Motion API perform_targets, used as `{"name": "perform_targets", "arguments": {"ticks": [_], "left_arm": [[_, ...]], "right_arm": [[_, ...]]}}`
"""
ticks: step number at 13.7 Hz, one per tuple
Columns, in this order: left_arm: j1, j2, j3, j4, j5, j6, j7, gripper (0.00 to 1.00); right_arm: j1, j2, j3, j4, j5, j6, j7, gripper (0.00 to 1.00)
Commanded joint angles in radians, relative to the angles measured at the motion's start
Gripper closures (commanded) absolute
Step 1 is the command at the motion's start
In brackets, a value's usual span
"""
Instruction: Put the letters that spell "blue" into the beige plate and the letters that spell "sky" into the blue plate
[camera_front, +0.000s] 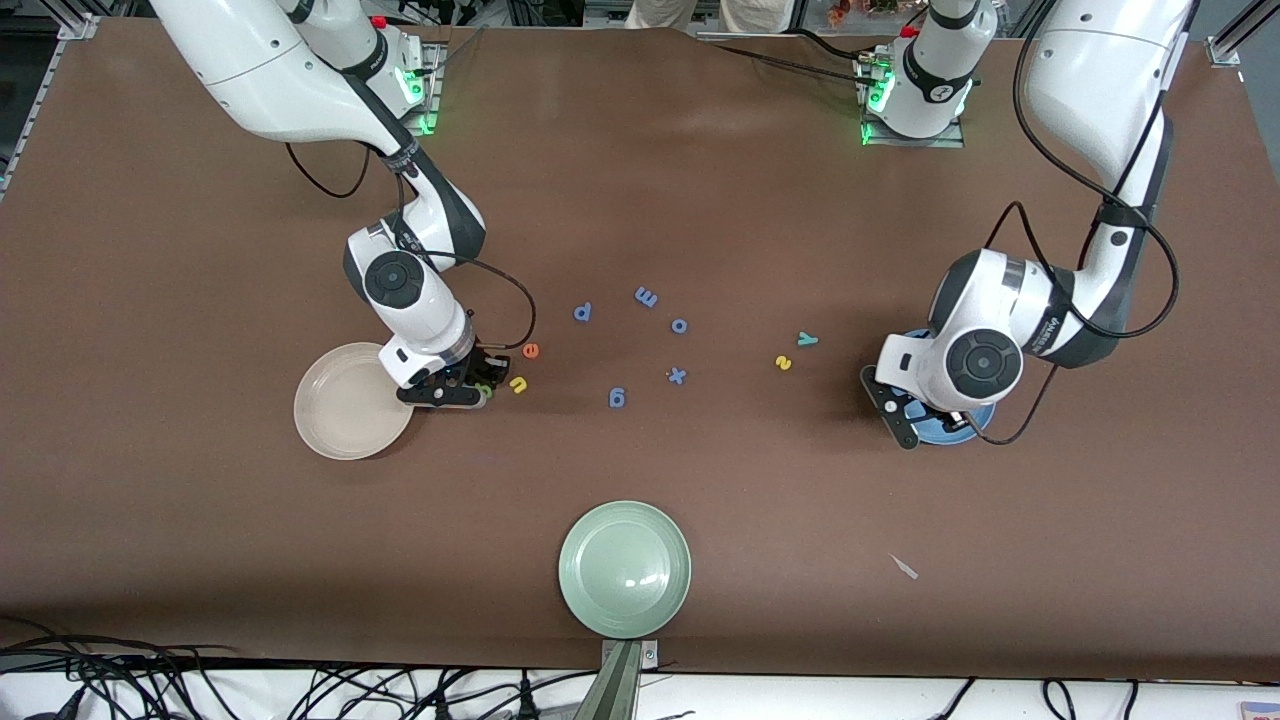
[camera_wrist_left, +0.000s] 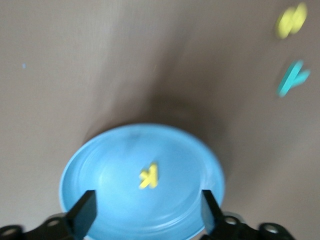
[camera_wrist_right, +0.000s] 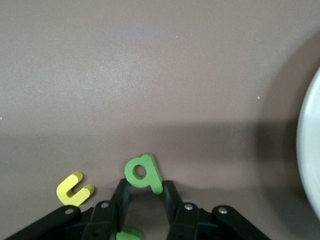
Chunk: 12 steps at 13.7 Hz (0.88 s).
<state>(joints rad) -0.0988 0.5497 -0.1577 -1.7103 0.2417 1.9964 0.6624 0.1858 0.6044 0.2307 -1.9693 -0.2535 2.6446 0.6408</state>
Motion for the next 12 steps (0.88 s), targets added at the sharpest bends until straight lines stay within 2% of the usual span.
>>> {"name": "perform_targets", "arguments": {"ticks": [1,5,8,12], "left_arm": [[-0.009,-0.024,-0.057,-0.028,-0.044,-0.002,-0.174,0.00],[-0.012,0.004,-0.131,-0.043,-0.042,0.059,-0.426,0.00],[-0.033,0.041,-0.148,-0.097,-0.039,0.201,-0.582,0.00],[-0.079,0.044,-0.146,-0.222,-0.024,0.438,-0.727,0.00]], "right_arm": [[-0.002,0.005,-0.002,0.007,-0.016,0.015,-0.023,0.64],[-0.002,-0.018,-0.013,0.013,-0.013,-0.006,-0.066,0.64],[-0.002,-0.031,-0.016,0.015,-0.012,-0.028,-0.076,0.64],[-0.002,-0.021,-0.016,0.013,-0.009,-0.028,-0.070,0.64]]}}
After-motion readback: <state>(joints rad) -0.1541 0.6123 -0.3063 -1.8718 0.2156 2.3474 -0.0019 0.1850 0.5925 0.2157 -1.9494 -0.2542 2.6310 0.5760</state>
